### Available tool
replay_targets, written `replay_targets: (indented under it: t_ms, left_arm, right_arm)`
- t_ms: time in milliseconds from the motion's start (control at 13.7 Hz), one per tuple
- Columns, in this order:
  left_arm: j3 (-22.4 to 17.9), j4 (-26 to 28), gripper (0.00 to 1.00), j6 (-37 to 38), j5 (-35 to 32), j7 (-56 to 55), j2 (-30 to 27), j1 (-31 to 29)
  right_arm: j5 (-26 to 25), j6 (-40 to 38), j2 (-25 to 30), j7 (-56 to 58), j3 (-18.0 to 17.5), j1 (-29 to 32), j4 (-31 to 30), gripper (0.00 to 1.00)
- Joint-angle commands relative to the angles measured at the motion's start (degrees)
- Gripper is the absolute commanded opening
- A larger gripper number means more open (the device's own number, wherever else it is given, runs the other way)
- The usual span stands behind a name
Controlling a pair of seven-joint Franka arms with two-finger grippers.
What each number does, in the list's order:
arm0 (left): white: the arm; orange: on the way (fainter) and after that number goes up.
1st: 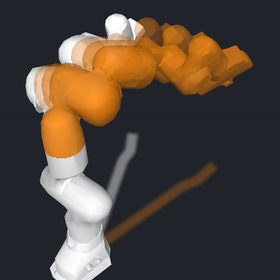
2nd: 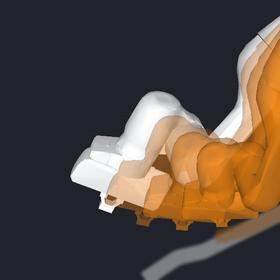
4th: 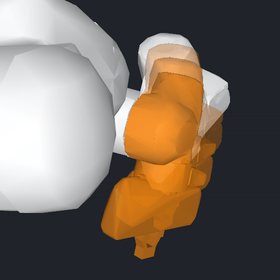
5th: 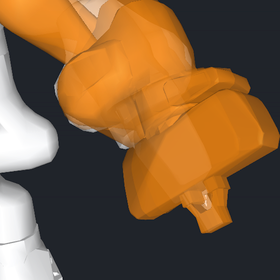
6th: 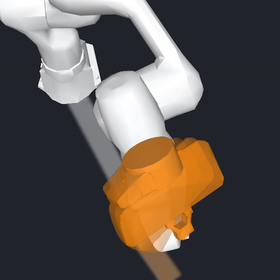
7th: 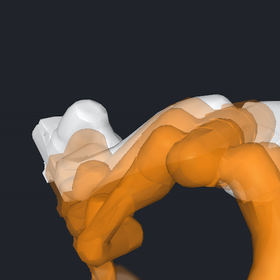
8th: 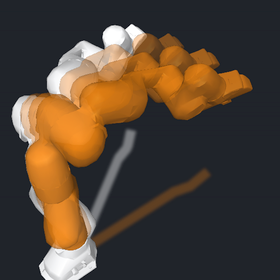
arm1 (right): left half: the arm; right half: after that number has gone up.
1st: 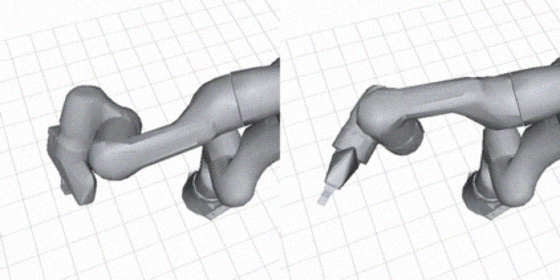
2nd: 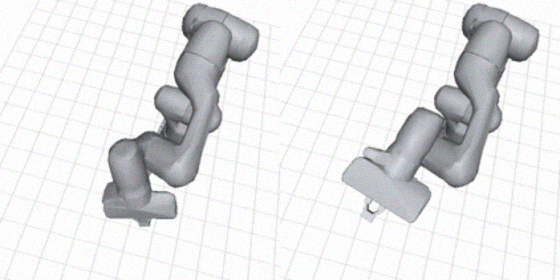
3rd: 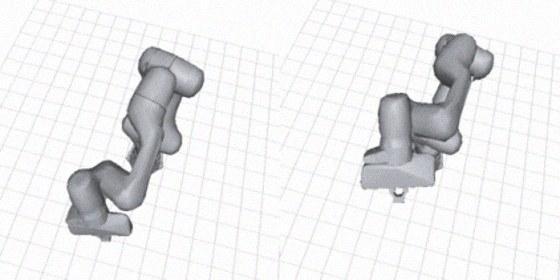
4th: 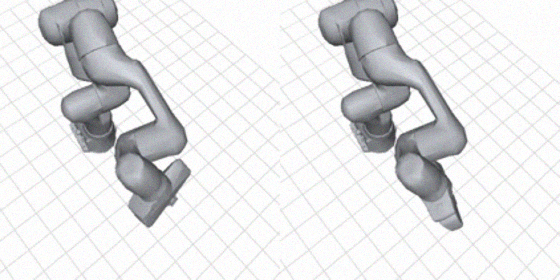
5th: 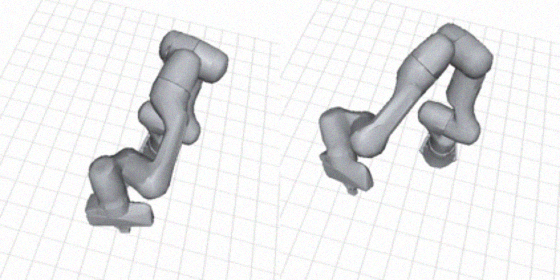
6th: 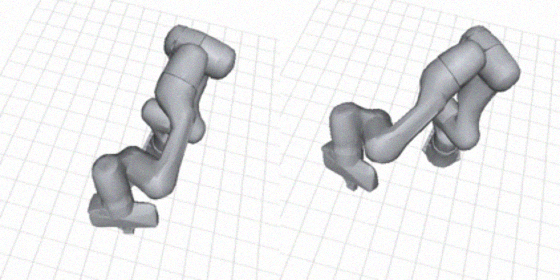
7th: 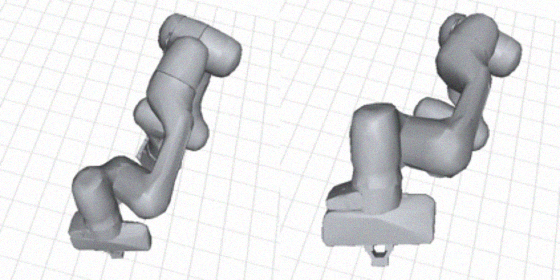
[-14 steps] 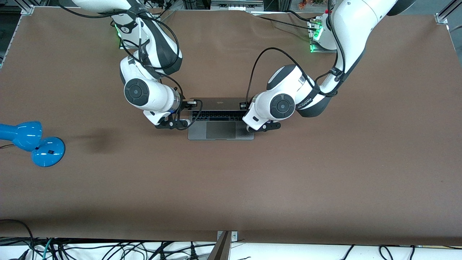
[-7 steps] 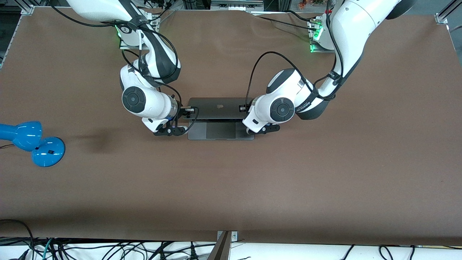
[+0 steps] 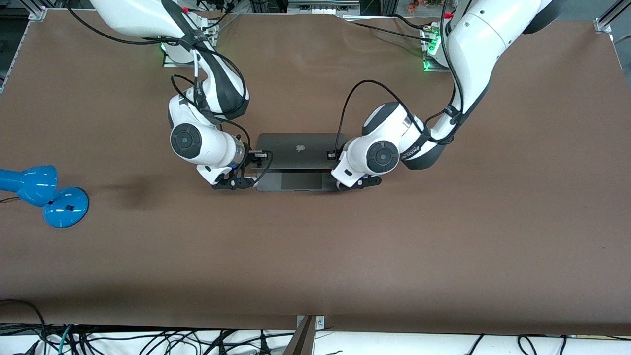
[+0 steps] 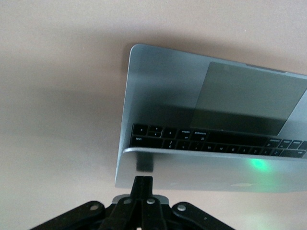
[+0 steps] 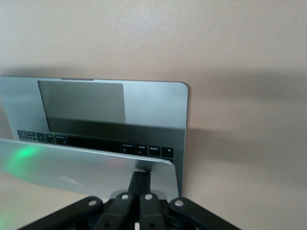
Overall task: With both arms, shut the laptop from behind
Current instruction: 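Push the screen forward with both grippers, tilting it toward the keyboard, then press the screen down onto the keyboard with both grippers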
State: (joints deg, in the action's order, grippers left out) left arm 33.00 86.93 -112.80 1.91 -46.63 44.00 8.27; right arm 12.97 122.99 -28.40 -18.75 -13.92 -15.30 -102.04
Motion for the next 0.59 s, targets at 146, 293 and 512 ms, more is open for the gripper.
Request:
replay_targets:
  t_ms: [146, 293, 512]
  left_arm:
    - [-0.75, -4.23, 0.0, 0.03, -3.84, 0.14, 3.37, 1.31]
    - [-1.1, -4.58, 0.0, -1.1, -4.11, 0.14, 4.25, 1.31]
    - [-1.54, -4.93, 0.0, -1.46, -4.9, 0.23, 5.13, 1.31]
  right_arm:
    - [0.13, 2.96, -1.92, 3.45, 0.39, -0.35, 0.35, 0.0]
    - [0.13, 4.1, -2.89, 4.77, 1.0, -0.43, 0.44, 0.0]
    - [0.13, 5.77, -4.12, 5.75, 1.09, -0.61, 0.71, 0.0]
